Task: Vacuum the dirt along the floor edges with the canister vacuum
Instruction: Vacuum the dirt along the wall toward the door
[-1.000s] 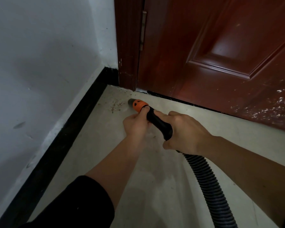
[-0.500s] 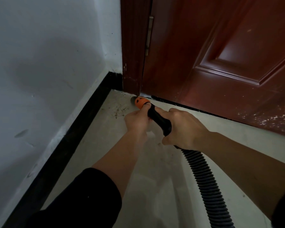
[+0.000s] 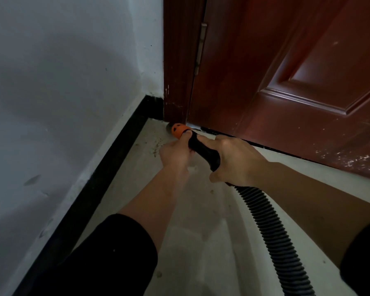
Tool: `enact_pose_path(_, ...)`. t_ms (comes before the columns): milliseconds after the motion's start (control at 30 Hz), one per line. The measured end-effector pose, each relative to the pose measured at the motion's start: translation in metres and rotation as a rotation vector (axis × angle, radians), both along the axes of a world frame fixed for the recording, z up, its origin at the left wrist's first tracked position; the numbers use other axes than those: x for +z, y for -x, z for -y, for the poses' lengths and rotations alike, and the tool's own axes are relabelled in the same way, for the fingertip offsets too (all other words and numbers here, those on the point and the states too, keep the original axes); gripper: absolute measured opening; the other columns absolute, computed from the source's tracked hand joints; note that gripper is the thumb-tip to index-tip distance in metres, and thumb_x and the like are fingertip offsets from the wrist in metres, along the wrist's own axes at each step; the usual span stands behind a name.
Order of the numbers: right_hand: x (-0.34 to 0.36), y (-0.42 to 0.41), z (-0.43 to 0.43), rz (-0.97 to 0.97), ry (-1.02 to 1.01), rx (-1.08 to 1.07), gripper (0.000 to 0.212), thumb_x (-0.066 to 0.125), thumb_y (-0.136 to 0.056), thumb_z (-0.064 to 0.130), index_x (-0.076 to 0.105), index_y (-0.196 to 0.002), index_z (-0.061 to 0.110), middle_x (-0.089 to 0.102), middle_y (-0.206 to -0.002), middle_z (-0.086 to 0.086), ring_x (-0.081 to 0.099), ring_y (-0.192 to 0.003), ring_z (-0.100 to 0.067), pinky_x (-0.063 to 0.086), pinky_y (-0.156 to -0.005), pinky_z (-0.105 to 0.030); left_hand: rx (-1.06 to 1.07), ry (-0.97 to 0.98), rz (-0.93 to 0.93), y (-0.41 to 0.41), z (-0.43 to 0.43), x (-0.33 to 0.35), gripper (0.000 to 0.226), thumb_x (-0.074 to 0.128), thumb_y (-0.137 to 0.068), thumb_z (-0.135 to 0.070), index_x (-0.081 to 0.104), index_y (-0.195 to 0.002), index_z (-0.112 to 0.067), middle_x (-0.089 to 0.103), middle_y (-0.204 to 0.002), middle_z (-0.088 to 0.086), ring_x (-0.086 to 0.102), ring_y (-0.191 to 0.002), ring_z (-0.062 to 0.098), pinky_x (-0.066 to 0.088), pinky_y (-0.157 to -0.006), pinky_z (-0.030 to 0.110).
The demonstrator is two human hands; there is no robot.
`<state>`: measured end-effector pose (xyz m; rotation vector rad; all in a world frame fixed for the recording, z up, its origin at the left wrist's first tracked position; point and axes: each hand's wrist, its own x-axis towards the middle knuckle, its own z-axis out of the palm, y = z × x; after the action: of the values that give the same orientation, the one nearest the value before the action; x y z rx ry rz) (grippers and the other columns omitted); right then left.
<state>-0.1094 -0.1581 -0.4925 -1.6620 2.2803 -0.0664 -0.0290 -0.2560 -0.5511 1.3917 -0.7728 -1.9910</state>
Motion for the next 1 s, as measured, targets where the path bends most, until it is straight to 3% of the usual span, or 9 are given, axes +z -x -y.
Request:
enact_pose_path(100,0.0,-0.001,0.007,-0.024,-0.003,0.022,0.101,0.08,-0.07,0.028,0.02,-0.15,0.042,0.041,-0.083,0.005,0.041,-0.063,-0.006,0.033,-0.05,-0.024,0.013,-0.001,0.004,-0.003,0.004,0.001,0.021,0.072,-0.088,-0.016,0.063,-0.073,-0.005,0.069,-0.085,0.013,0.069,-0.075,0.019,0.054,-0.057,0.02)
enact_pose_path(200,-0.002,-0.003,0.014,-0.037,-0.001,0.029,0.1,0.08,-0.069,0.027,0.022,-0.15,0.041,0.041,-0.081,0.006,0.044,-0.064,-0.008,0.036,-0.051,-0.026,0.018,-0.007,0.0,-0.006,0.01,0.0,0.02,0.072,-0.088,-0.016,0.063,-0.073,-0.005,0.07,-0.091,0.016,0.07,-0.08,0.022,0.055,-0.063,0.023)
enact_pose_path(567,-0.005,-0.008,0.024,-0.047,0.005,0.051,0.104,0.081,-0.069,0.028,0.017,-0.15,0.045,0.041,-0.083,0.006,0.039,-0.063,-0.006,0.028,-0.049,-0.022,0.041,-0.001,0.003,-0.011,0.023,-0.007,0.017,0.073,-0.087,-0.017,0.066,-0.082,-0.003,0.071,-0.092,0.015,0.07,-0.074,0.017,0.052,-0.055,0.02)
enact_pose_path(867,-0.008,-0.017,0.032,-0.016,0.0,0.05,0.103,0.08,-0.07,0.029,0.018,-0.15,0.042,0.046,-0.091,0.003,0.048,-0.075,-0.016,0.043,-0.062,-0.03,0.034,0.003,-0.046,-0.023,0.032,-0.012,0.031,0.072,-0.088,-0.018,0.067,-0.109,0.004,0.072,-0.102,0.016,0.07,-0.077,0.014,0.053,-0.054,0.015)
enact_pose_path(1000,0.001,-0.013,0.018,-0.025,0.0,0.051,0.102,0.079,-0.07,0.028,0.016,-0.149,0.047,0.045,-0.087,0.004,0.044,-0.067,-0.009,0.039,-0.056,-0.026,-0.013,-0.023,-0.042,-0.022,0.02,-0.007,0.026,0.073,-0.087,-0.018,0.068,-0.103,0.002,0.072,-0.099,0.015,0.071,-0.076,0.014,0.054,-0.056,0.018)
